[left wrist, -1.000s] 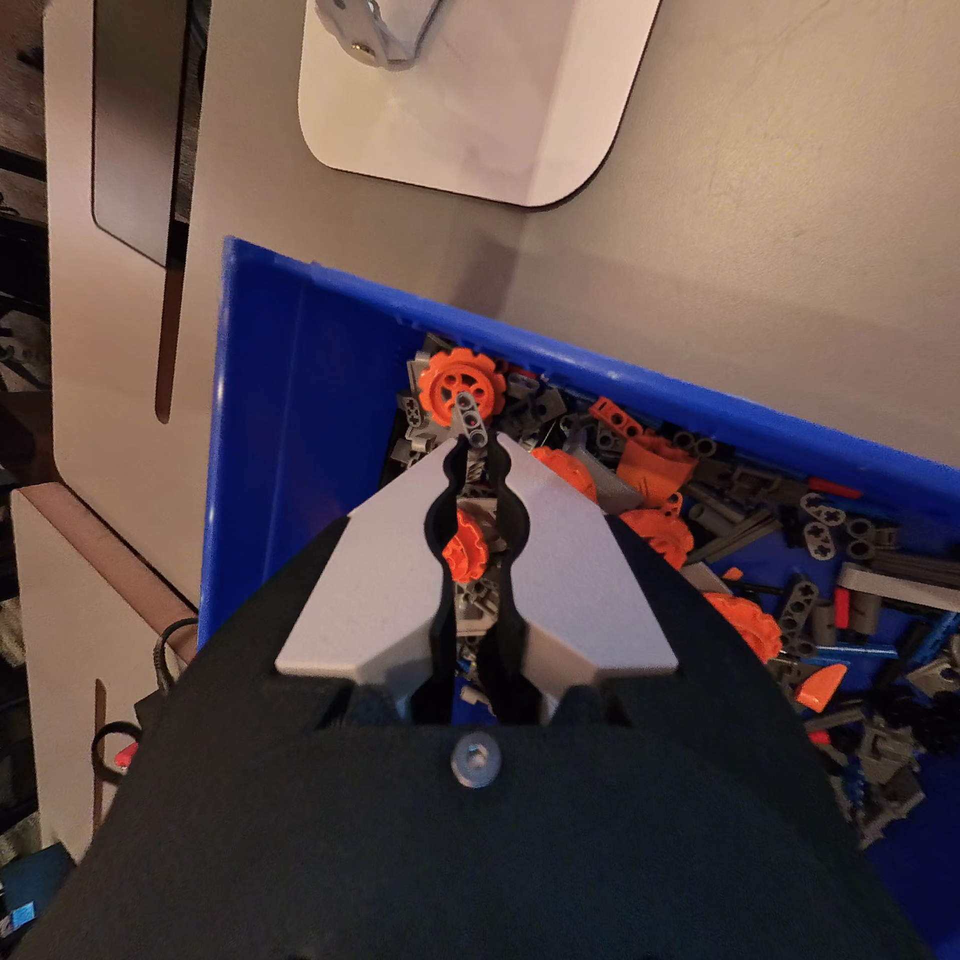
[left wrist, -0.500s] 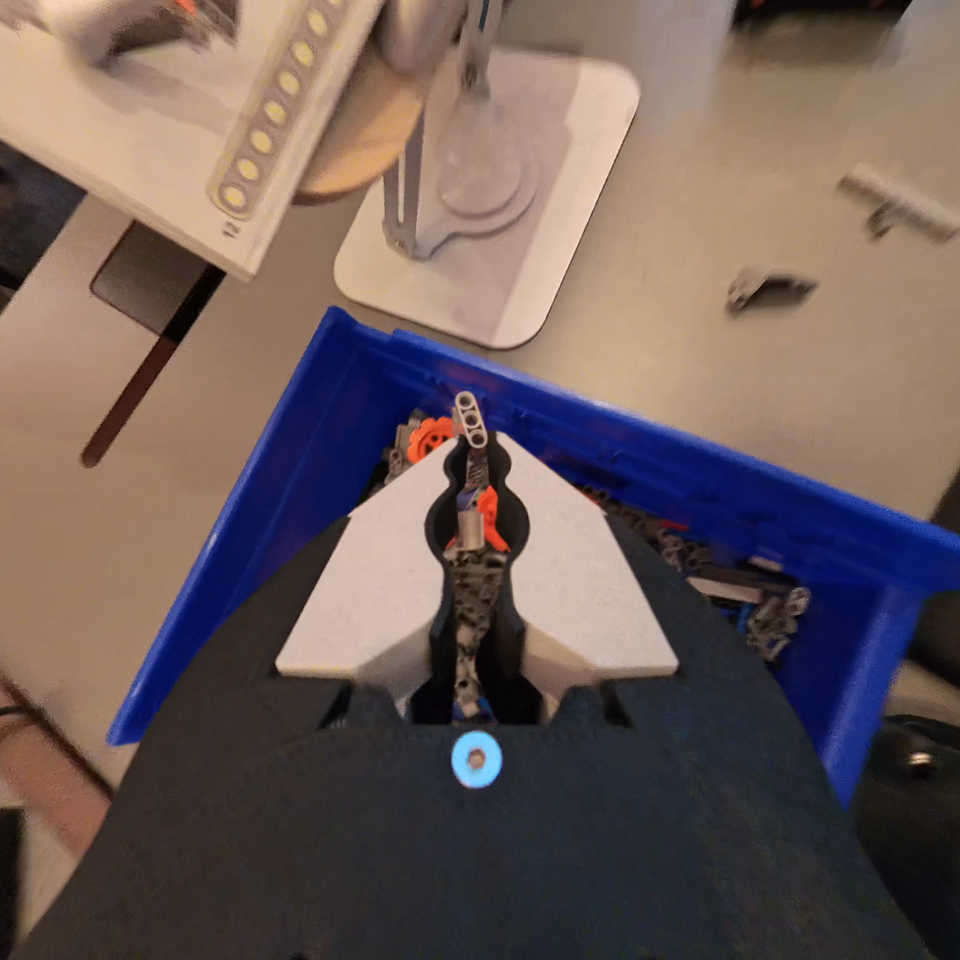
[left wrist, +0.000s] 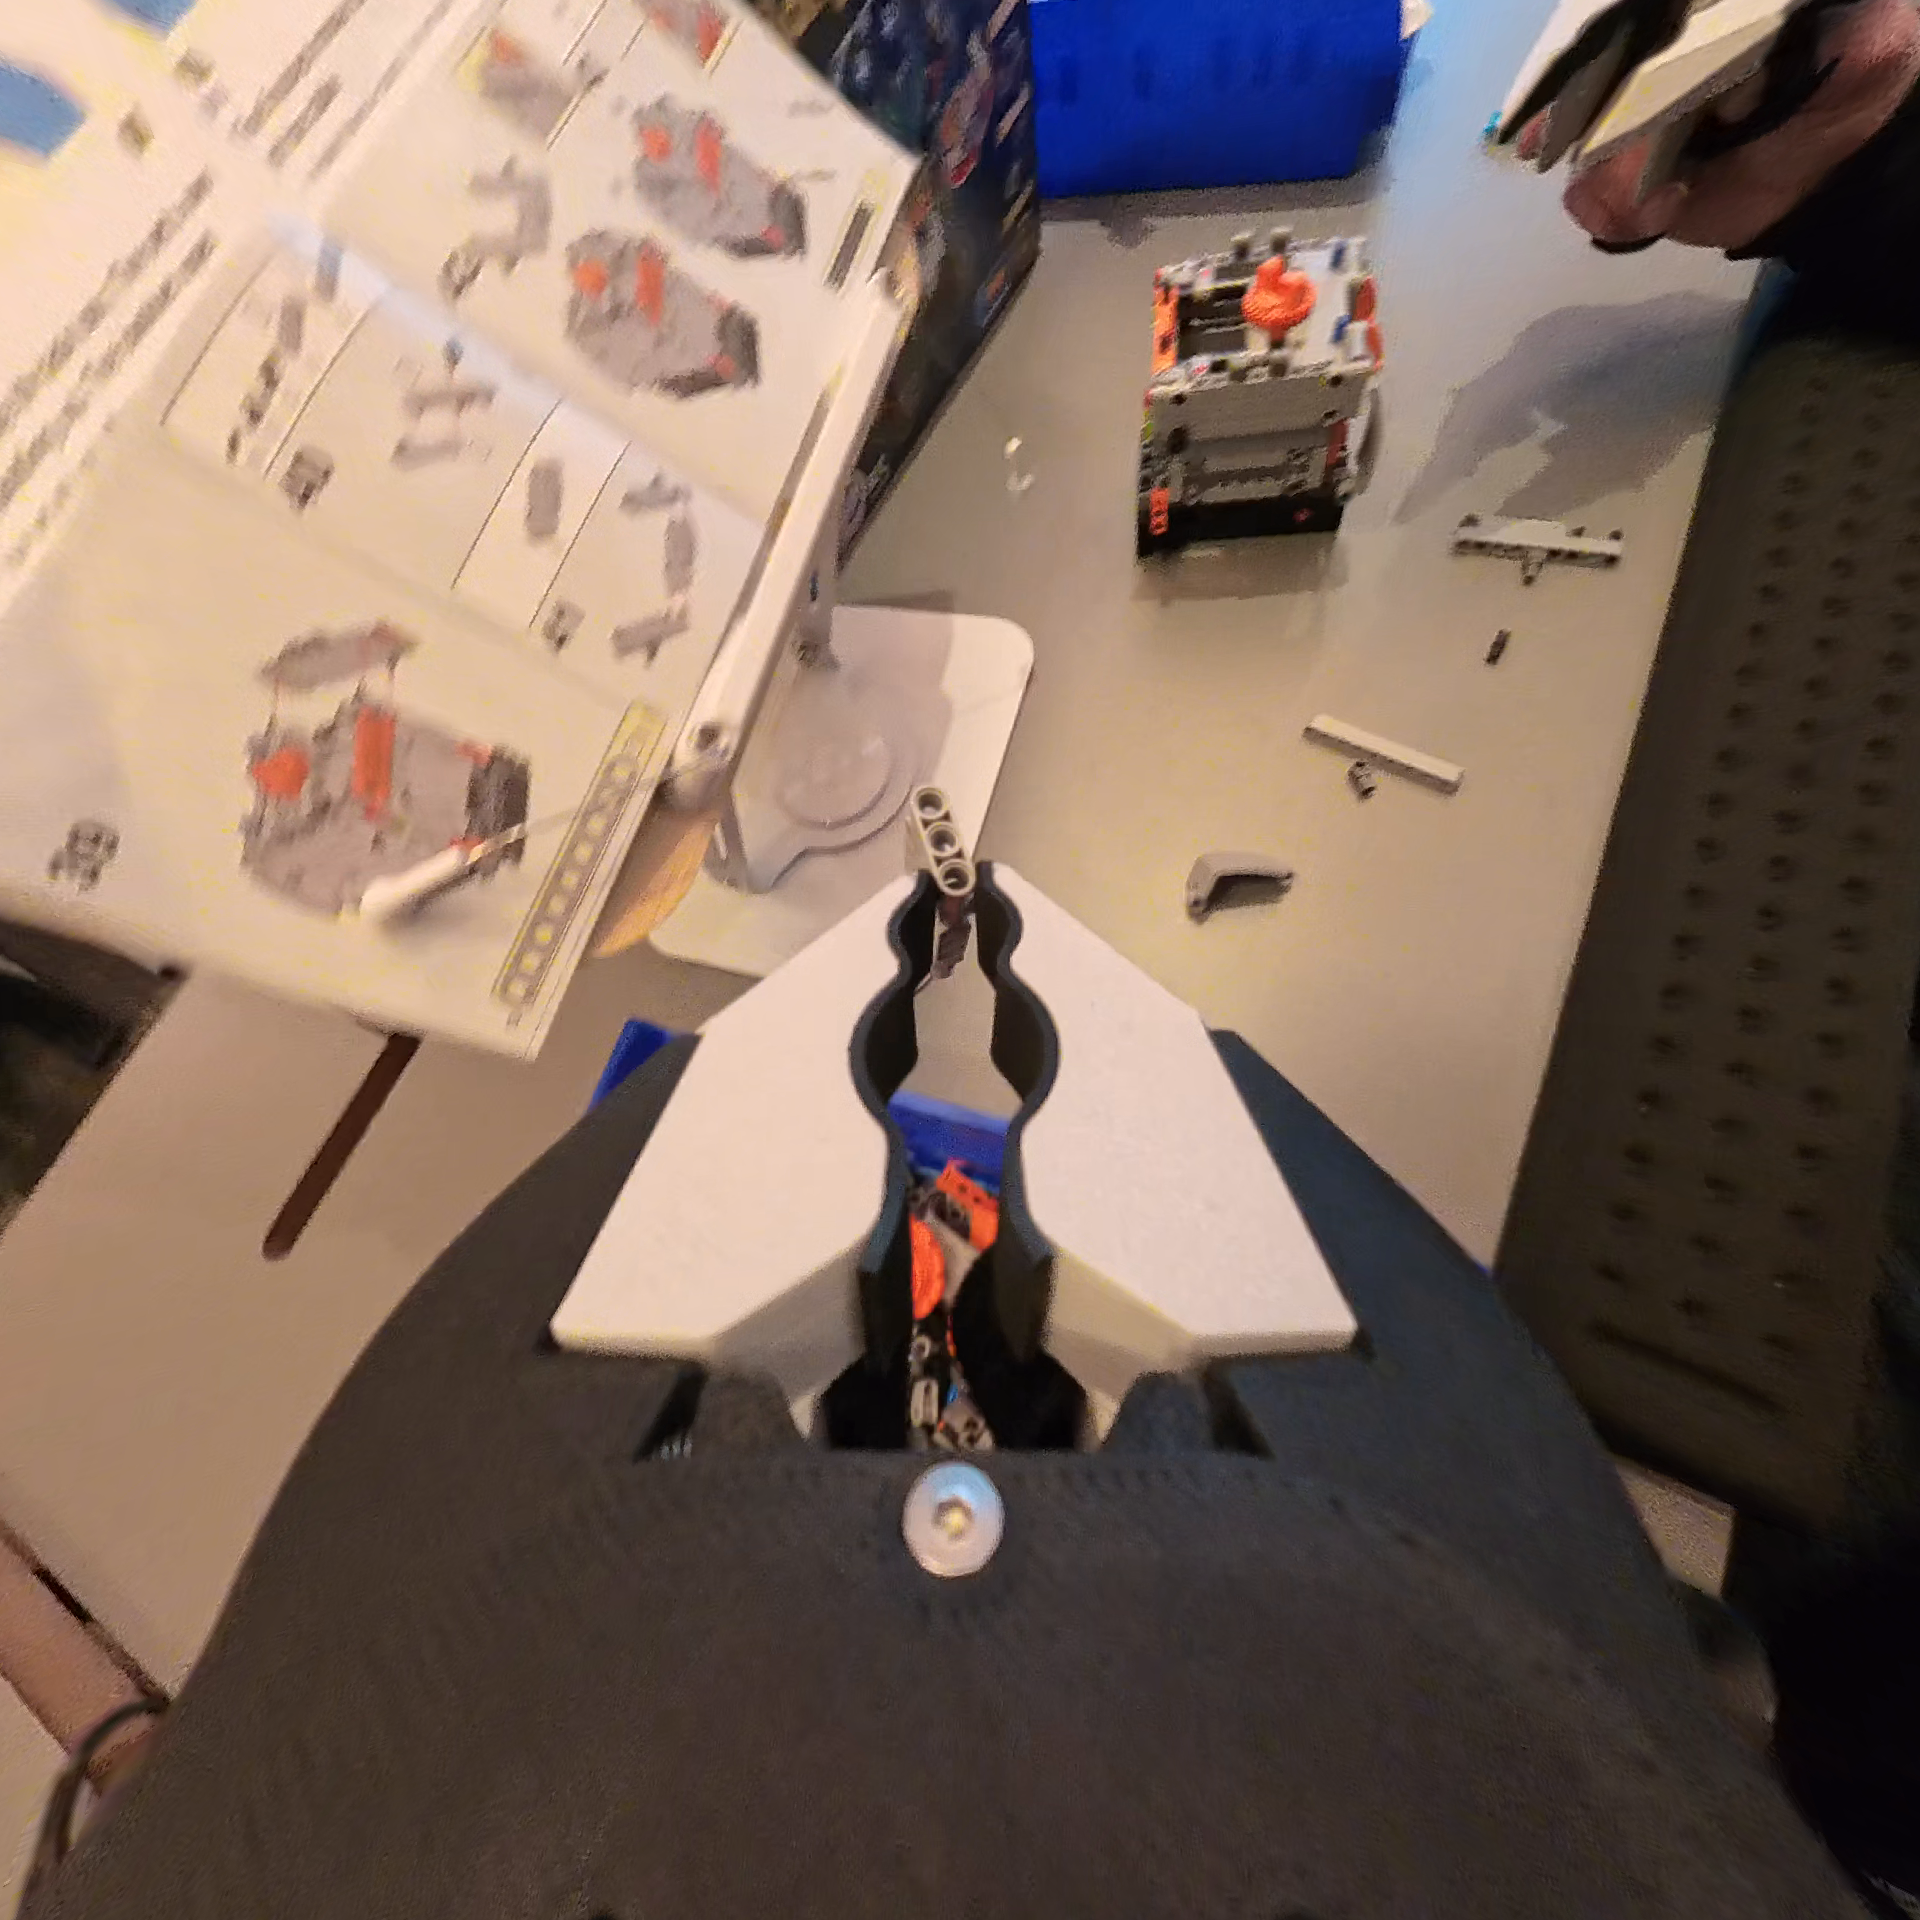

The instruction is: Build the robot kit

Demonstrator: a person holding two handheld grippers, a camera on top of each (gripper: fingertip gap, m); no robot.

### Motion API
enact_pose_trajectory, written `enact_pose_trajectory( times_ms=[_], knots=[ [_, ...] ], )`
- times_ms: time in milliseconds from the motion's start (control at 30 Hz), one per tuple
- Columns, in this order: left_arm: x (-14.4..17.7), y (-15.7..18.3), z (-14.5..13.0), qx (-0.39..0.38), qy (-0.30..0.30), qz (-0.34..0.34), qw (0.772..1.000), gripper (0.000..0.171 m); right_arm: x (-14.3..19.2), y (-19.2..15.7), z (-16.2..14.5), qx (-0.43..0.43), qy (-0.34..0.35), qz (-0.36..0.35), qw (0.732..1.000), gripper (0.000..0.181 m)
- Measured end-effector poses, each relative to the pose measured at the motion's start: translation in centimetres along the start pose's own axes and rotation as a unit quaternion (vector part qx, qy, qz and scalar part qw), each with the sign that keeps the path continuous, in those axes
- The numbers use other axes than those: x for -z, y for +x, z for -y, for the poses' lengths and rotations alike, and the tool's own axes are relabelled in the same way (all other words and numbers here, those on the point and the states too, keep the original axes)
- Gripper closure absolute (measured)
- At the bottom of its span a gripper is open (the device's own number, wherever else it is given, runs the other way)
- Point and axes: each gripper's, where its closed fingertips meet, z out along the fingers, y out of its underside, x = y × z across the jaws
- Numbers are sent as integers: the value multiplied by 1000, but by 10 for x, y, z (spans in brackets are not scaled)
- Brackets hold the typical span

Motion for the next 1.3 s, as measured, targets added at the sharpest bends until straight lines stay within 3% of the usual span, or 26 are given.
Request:
enact_pose_trajectory(
  times_ms=[200,333,500,767,867,1000,1167,1300],
  knots=[
    [-38,67,59,-58,22,-55,997,167,-17,-30,29,61,-1,-4,998,157],
    [-70,112,86,-95,23,-93,991,167,-44,-52,43,49,13,16,999,160],
    [-99,160,112,-101,61,-143,983,167,-68,-88,51,61,5,74,995,148],
    [-118,226,114,-110,124,-216,962,167,-77,-113,37,96,-34,97,990,153],
    [-123,233,113,-111,133,-222,959,167,-73,-125,30,89,-41,128,987,172],
    [-130,241,117,-101,158,-247,951,167,-62,-129,25,81,-50,138,986,177],
    [-156,240,113,-69,150,-258,952,159,-31,-96,3,107,-123,60,985,177],
    [-190,243,83,-73,70,-245,964,148,10,-64,-36,176,-234,-22,956,177]
  ],
)
